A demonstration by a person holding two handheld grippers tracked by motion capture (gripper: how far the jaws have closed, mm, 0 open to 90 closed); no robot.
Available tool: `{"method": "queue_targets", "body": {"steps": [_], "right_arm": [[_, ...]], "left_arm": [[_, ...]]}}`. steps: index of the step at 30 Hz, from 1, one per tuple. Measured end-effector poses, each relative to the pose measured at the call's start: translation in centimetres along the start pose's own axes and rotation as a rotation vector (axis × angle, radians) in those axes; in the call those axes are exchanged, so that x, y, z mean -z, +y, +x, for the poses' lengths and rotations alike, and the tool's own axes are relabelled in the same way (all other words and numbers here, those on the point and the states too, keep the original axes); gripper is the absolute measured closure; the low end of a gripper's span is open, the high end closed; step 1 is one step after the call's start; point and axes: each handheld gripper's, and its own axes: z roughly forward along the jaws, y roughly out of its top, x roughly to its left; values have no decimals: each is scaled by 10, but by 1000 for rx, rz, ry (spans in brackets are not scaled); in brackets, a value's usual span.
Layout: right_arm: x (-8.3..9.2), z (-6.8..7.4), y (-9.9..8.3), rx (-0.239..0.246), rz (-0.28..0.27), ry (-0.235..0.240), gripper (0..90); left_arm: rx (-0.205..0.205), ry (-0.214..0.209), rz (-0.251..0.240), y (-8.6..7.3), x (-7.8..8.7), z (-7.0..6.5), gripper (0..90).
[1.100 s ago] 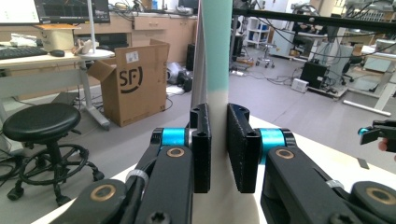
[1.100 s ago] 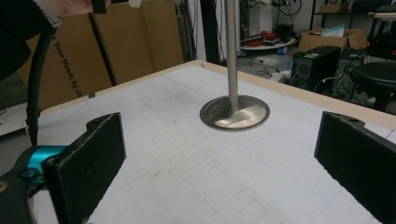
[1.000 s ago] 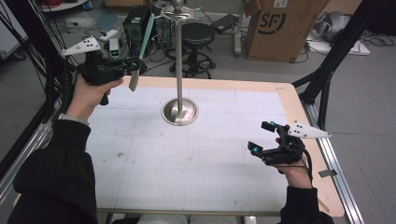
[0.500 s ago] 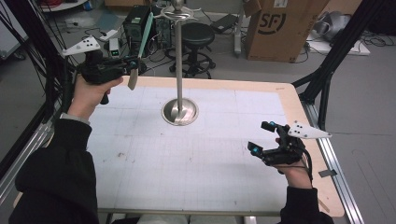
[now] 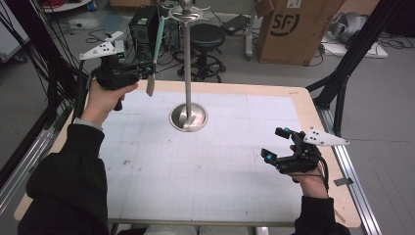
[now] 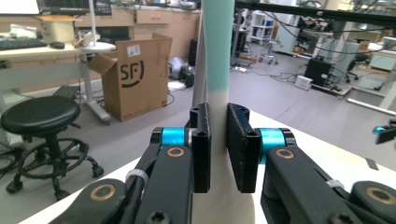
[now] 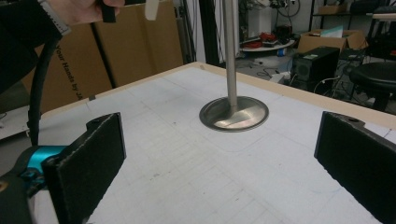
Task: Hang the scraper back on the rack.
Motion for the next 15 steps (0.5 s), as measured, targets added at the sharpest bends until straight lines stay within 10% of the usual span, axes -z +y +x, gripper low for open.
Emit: {"method": "queue_targets", "body": {"steps": [5,15], "right_arm": [[1,0,0,4,-4,-1,10],[4,1,0,8,-9,-6,10]], "left_arm": [[8,17,-7,-3,-9,-3,791],[8,-10,11,-18,-6,-9,480]]}}
